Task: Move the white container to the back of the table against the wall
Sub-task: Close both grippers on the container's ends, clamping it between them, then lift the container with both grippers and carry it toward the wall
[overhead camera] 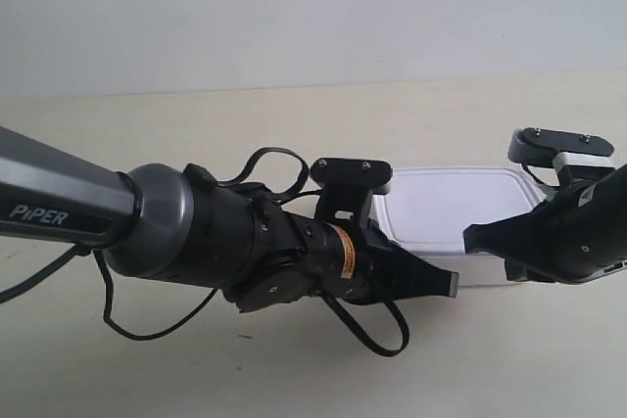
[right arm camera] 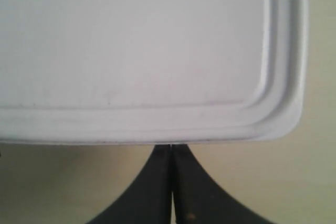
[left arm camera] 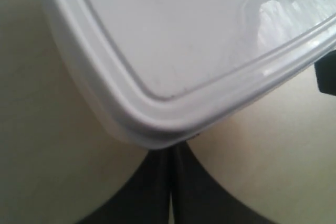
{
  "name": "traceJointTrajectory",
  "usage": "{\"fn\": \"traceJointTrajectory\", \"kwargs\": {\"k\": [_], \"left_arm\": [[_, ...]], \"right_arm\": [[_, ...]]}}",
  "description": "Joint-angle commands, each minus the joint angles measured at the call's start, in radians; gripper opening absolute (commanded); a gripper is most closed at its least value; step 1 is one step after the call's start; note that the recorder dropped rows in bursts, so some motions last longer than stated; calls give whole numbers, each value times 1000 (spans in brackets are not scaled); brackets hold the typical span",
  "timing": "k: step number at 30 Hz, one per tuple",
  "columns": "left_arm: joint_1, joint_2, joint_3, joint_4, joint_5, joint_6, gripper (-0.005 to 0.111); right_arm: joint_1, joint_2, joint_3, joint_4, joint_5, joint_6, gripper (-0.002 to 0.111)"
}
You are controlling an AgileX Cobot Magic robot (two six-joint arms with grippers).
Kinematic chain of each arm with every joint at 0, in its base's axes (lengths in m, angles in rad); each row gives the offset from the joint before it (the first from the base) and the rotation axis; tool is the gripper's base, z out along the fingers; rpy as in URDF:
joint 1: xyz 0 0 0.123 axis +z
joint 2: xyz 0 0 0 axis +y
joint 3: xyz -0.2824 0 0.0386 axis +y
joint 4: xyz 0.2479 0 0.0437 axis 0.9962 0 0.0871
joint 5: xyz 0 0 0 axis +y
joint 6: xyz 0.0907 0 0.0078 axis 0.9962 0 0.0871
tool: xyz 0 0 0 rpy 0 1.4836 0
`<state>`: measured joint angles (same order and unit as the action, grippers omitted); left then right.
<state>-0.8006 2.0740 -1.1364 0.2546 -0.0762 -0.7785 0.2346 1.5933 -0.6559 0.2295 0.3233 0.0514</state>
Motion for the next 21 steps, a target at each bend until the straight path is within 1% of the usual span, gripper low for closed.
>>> {"fn": "traceJointTrajectory", "kwargs": {"k": [1,7,12,16,21], "left_arm": [[4,-3,-6,5,-40,19,0],[29,-3,-6,5,-44,17,0],[58,17,-52,5,-12,21,0],[56,59,-93,38,-5,24,0],[56,96,-136,38,4,20,0]], "right_arm": [[5,49,0,-8,-72,0,0],[5,104,0,-8,-173,0,0],[5,139,-2,-8,-239,0,0],[5,164,-31,-8,-258,0,0],[5,173,-64,-8,-284,-6,0]]}}
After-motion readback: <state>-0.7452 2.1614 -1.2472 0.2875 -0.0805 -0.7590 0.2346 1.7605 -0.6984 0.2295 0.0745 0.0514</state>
